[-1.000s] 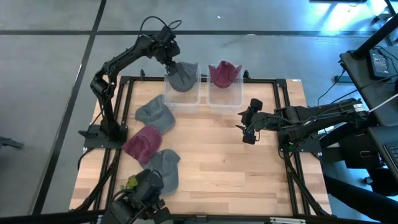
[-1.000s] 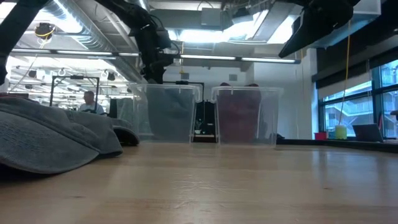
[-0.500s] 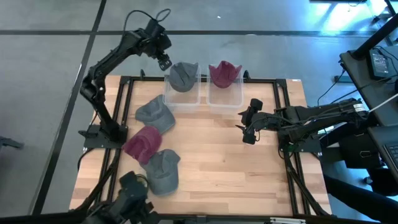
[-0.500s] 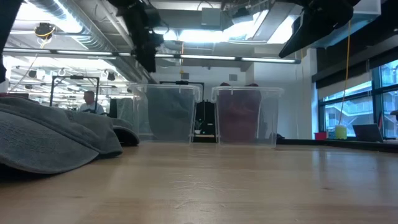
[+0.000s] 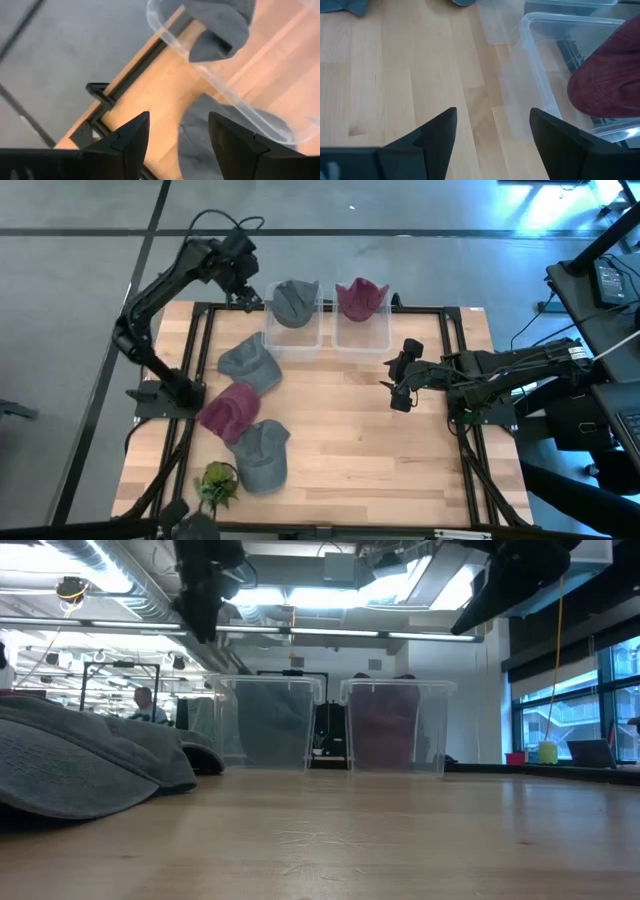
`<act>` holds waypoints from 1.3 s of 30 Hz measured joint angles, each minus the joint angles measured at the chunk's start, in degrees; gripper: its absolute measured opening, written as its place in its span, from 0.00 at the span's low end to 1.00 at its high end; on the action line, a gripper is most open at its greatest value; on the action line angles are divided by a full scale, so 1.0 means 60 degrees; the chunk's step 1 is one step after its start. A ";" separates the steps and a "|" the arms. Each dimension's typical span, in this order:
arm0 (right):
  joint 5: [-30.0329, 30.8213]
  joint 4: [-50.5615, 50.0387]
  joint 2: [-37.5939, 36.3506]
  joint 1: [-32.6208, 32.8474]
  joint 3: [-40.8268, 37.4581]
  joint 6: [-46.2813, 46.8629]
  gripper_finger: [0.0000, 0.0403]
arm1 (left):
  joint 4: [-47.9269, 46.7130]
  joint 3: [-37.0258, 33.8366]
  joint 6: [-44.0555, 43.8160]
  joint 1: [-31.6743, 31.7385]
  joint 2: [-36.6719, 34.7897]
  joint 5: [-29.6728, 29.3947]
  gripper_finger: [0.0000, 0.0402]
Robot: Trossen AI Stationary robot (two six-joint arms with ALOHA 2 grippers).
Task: Pick & Place hat
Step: Put the top gray cap into the left transparent bin
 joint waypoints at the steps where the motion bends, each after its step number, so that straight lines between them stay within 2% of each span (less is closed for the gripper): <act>1: -0.0004 -0.0039 0.0000 0.0000 0.0000 0.0000 0.62 | 0.0280 -0.0434 -0.0191 -0.0122 -0.0303 -0.0207 0.49; 10: -0.0002 -0.0074 0.0000 0.0000 -0.0004 -0.0150 0.62 | 0.2370 -0.5509 -0.2218 -0.1089 -0.3214 -0.0346 0.48; 15: 0.0011 0.0277 0.0000 0.0000 -0.0004 -0.0372 0.62 | 0.3939 -0.8059 -0.2684 -0.1422 -0.3966 -0.0345 0.48; 19: 0.0004 0.0500 0.0000 0.0000 -0.0004 -0.0484 0.62 | 0.5492 -0.9510 -0.3043 -0.1454 -0.4071 -0.0348 0.48; 23: 0.0004 0.0584 0.0000 0.0000 -0.0004 -0.0504 0.62 | 0.6744 -1.0518 -0.3118 -0.1454 -0.3974 -0.0348 0.48; 30: 0.0004 0.0783 0.0000 0.0000 -0.0004 -0.0505 0.62 | 0.7930 -1.1553 -0.3144 -0.1454 -0.3920 -0.0339 0.49; 39: 0.0004 0.0795 0.0000 0.0000 -0.0004 -0.0510 0.62 | 0.8221 -1.2263 -0.3512 -0.1443 -0.3920 -0.0378 0.49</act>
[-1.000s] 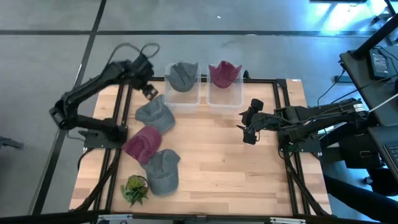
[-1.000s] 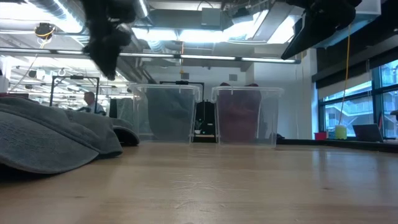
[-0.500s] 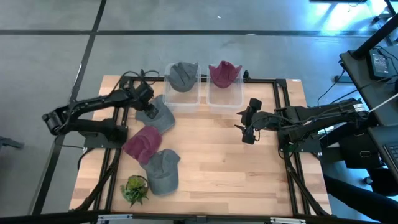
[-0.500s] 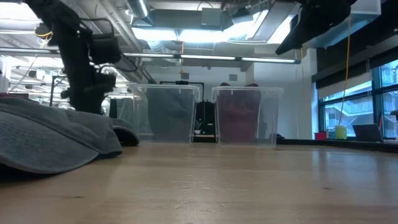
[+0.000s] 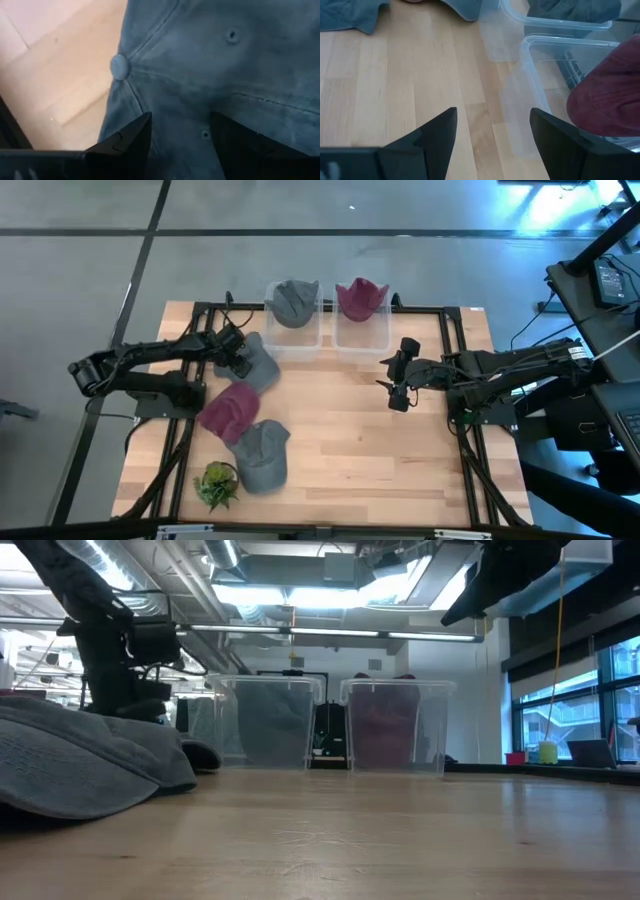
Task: Pick & Place hat
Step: Put the top gray cap into the left transparent bin
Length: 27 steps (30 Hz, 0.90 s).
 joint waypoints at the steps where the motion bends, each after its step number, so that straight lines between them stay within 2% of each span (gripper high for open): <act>1: 0.0000 -0.0002 0.0000 0.0002 0.0000 0.0000 0.62 | 0.0002 -0.0068 0.0005 0.0000 0.0000 0.0081 0.49; 4: 0.0000 -0.0004 0.0000 0.0000 0.0000 -0.0029 0.62 | 0.0112 -0.0228 0.0090 0.0000 -0.0015 0.0177 0.47; 7: 0.0000 -0.0004 0.0000 0.0000 0.0000 -0.0030 0.62 | 0.0156 -0.0256 -0.0073 0.0000 -0.0015 0.0217 0.41; 10: 0.0000 -0.0005 0.0000 0.0001 0.0000 -0.0032 0.62 | 0.0172 -0.0256 -0.0059 0.0000 -0.0015 0.0217 0.31; 16: 0.0000 -0.0007 0.0000 0.0000 0.0000 -0.0058 0.62 | 0.0192 -0.0217 0.0550 -0.0001 -0.0004 0.0300 0.04; 21: 0.0000 -0.0011 0.0000 0.0000 0.0000 -0.0076 0.62 | 0.0050 0.0244 0.0659 -0.0066 -0.0011 0.0399 0.03; 27: -0.0004 -0.0019 0.0000 0.0001 0.0000 -0.0073 0.62 | -0.0678 0.1359 0.0736 -0.0213 -0.0015 0.0260 0.02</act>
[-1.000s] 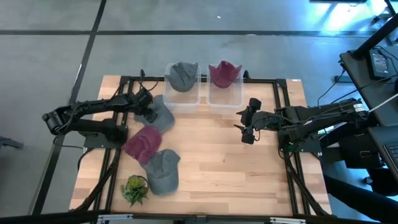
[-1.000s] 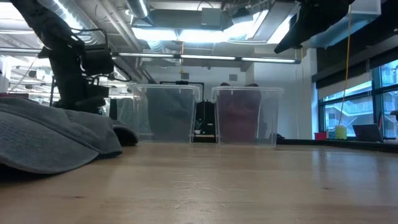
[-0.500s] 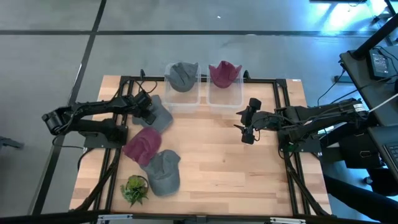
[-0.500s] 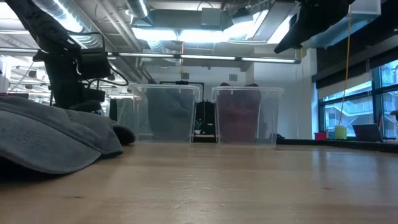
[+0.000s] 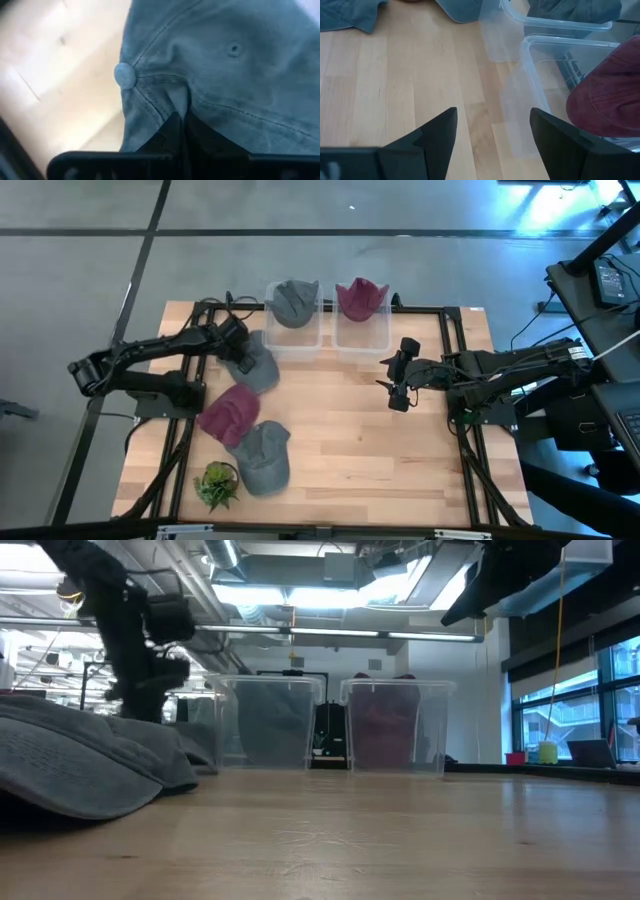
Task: Pick & Place hat
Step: Put the top gray cap into the left transparent bin
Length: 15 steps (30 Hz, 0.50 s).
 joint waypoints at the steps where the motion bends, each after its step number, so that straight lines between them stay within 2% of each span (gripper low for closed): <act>1: -0.0004 -0.0002 0.0000 -0.0001 0.0000 0.0000 0.62 | -0.0194 0.0245 0.0096 -0.0059 0.0000 -0.0109 0.02; 5: -0.0004 -0.0075 0.0000 -0.0001 0.0000 0.0011 0.62 | -0.1198 0.1333 0.0291 -0.0330 0.0000 -0.0593 0.02; 15: -0.0007 -0.0079 0.0000 -0.0001 0.0000 0.0040 0.62 | -0.3966 0.4403 0.0251 -0.0880 -0.0007 -0.2505 0.01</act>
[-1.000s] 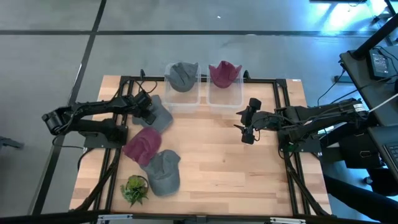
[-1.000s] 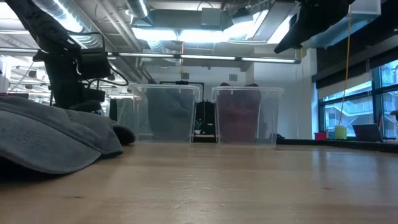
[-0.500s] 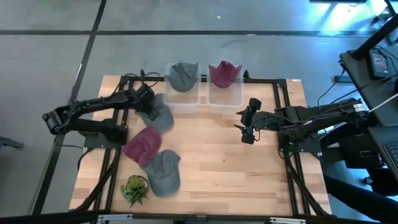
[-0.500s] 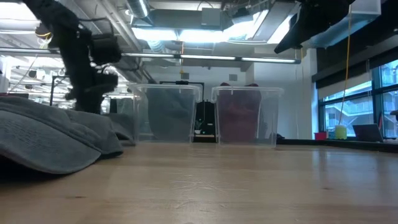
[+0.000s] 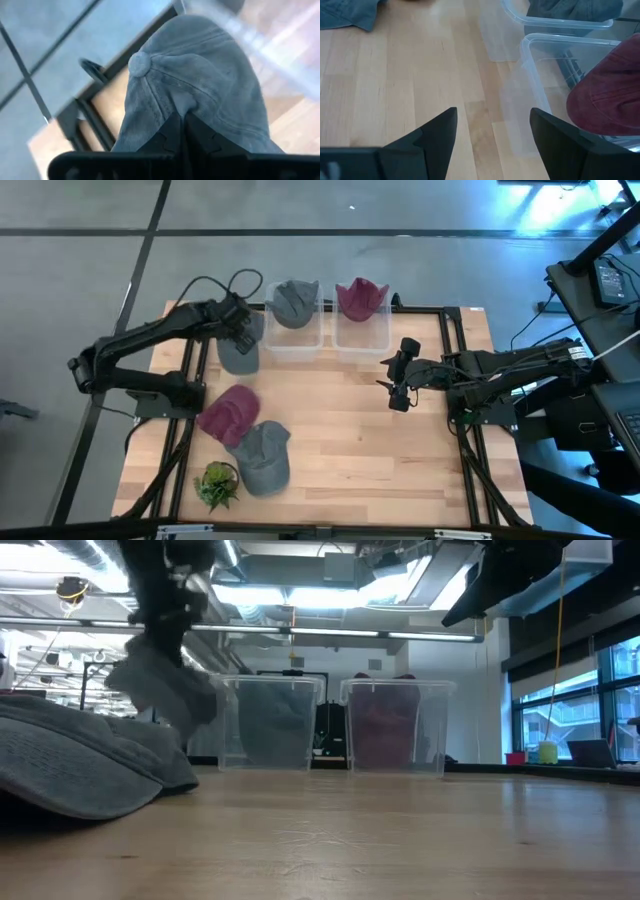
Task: Pick & Place hat
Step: Put the top gray cap into the left transparent bin
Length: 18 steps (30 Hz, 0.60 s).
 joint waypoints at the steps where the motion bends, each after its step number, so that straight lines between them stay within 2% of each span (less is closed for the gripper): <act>1: -0.0001 0.0000 0.0000 0.0000 0.0000 -0.0002 0.62 | -0.0133 0.0329 0.0004 -0.0048 0.0000 -0.0113 0.01; 10: -0.0004 -0.0029 0.0000 0.0000 0.0000 -0.0040 0.62 | -0.1368 0.3144 0.0468 -0.0171 -0.0007 -0.1160 0.01; 14: -0.0001 -0.0026 -0.0001 0.0001 0.0000 -0.0189 0.62 | -0.0631 0.3824 0.0977 -0.0394 -0.0011 -0.1180 0.01; 18: 0.0007 -0.0022 0.0000 0.0000 0.0000 -0.0236 0.62 | 0.0834 0.3923 0.1627 -0.0809 0.0005 -0.1167 0.01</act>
